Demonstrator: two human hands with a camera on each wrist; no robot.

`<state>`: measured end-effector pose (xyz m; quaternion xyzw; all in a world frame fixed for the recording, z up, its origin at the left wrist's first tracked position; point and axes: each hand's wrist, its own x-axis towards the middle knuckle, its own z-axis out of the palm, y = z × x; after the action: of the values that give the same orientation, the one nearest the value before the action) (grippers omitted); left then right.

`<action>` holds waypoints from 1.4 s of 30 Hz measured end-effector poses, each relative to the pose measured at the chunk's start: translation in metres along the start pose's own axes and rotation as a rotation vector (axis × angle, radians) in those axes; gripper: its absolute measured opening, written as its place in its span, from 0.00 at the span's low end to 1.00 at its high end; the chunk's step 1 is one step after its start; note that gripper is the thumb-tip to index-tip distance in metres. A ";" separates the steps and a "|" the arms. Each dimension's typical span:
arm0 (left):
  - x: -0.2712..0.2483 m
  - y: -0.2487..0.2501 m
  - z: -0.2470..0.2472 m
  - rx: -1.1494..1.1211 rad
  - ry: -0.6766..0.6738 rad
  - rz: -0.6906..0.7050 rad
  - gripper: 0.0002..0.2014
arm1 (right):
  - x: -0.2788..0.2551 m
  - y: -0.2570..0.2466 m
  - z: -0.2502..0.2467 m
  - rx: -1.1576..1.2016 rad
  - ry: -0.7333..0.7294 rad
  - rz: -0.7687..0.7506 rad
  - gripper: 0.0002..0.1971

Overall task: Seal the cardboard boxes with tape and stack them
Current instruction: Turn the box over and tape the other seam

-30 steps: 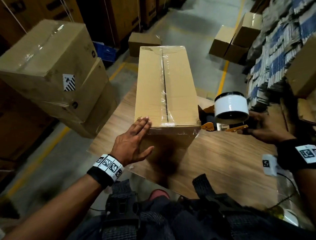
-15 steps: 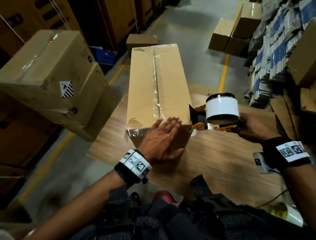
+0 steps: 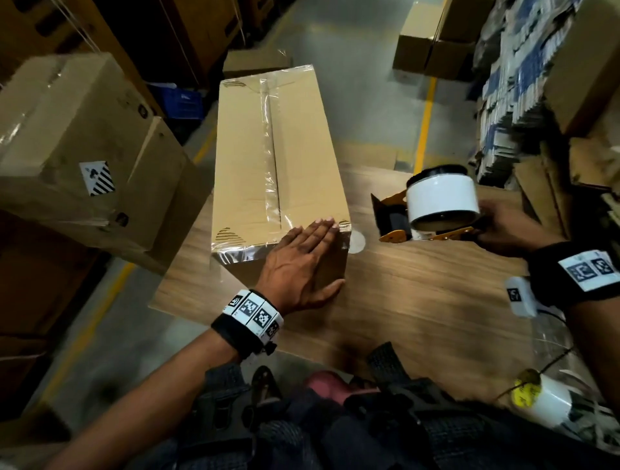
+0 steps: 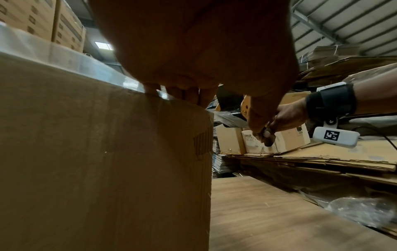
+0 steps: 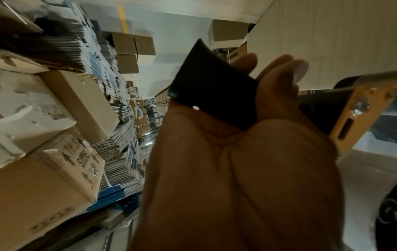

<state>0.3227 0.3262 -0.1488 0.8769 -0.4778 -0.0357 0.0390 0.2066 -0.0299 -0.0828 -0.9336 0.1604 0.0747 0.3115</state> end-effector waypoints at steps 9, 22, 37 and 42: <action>0.000 0.003 0.002 -0.039 0.106 -0.036 0.46 | 0.019 0.036 -0.015 -0.121 -0.024 -0.053 0.14; 0.001 0.004 0.002 -0.074 0.082 -0.055 0.46 | 0.061 0.044 0.070 -0.050 -0.255 -0.063 0.18; 0.004 0.006 -0.008 -0.136 0.114 -0.029 0.45 | 0.004 0.118 0.116 0.186 -0.136 0.269 0.08; 0.004 0.011 -0.014 -0.178 0.117 -0.025 0.44 | 0.003 0.126 0.154 0.222 -0.125 0.359 0.16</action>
<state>0.3165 0.3174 -0.1334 0.8764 -0.4586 -0.0273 0.1443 0.1594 -0.0330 -0.2759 -0.8436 0.3114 0.1687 0.4036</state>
